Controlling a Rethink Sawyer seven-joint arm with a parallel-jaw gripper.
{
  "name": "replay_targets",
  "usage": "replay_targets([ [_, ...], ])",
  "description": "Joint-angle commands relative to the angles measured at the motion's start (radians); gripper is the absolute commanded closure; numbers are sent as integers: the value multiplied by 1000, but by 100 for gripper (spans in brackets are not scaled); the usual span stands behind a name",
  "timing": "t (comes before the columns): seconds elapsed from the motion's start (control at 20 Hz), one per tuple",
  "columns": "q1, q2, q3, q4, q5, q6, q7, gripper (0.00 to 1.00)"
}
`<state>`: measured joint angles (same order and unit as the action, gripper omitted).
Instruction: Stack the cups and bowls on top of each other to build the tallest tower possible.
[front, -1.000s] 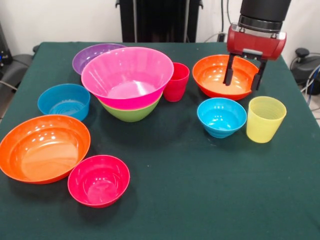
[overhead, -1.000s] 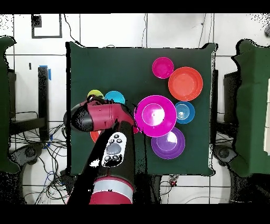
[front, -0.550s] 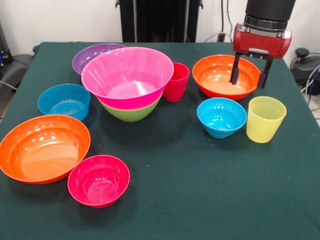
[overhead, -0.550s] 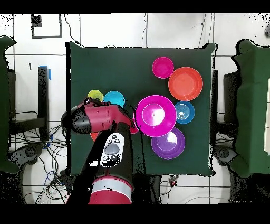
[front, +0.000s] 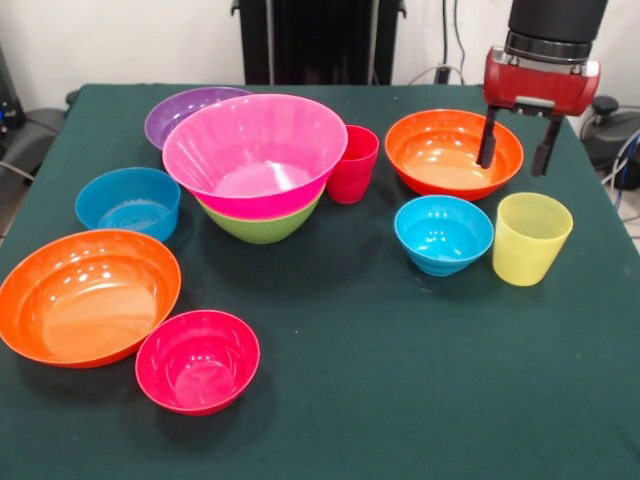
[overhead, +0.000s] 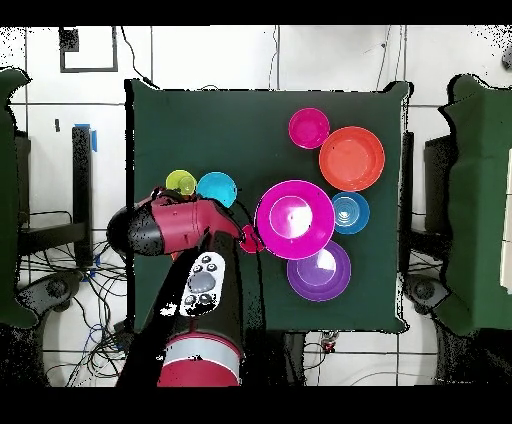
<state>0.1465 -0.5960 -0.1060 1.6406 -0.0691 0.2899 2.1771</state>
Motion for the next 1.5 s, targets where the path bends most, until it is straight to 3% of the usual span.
replay_targets([
  [0.05, 26, 58, 90, 29, -19, 58, 54, 0],
  [0.35, 53, 60, 55, 30, 0, 131, 77, 0],
  [0.55, 104, 48, -24, 17, 18, 241, 125, 0],
  [0.8, 145, 54, -84, 6, 20, 288, 158, 0],
  [1.2, 117, 43, -132, -13, 4, 335, 126, 0],
  [1.5, 92, 61, -134, -6, -12, 273, 97, 0],
])
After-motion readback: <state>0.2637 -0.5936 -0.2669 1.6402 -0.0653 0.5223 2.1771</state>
